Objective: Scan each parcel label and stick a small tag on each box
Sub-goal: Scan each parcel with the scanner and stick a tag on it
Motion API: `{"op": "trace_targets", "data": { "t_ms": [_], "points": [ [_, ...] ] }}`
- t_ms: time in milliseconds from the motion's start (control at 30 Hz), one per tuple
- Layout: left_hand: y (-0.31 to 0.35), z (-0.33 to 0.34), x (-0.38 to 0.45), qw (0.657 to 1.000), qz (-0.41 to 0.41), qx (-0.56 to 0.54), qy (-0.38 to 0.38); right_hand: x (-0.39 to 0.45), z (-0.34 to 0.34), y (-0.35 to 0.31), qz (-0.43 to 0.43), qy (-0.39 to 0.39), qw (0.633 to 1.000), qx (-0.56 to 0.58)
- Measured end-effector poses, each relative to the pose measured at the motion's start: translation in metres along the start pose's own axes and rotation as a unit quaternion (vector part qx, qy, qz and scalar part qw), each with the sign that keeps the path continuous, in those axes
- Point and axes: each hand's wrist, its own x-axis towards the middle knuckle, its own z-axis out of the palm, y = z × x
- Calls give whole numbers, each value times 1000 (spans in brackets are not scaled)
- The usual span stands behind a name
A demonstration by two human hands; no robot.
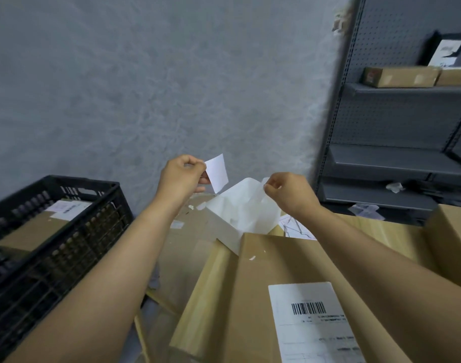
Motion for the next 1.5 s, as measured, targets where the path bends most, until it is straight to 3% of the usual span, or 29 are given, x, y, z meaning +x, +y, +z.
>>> {"op": "trace_targets", "data": {
  "t_ms": [767,867,1167,1333,1500],
  "points": [
    [-3,-25,-23,1000,-13,13,3,12,19,-5,-31,-63,996,60],
    [3,-18,-24,999,-6,10,-33,8,15,-8,-33,-76,988,129],
    [34,25,-39,964,-5,-47,-260,-19,-40,-2,14,-131,942,309],
    [37,40,-54,967,85,24,-239,-42,-72,23,8,-134,930,341],
    [41,49,-72,964,87,21,-252,-60,-89,45,5,-153,910,386]
  ]
}}
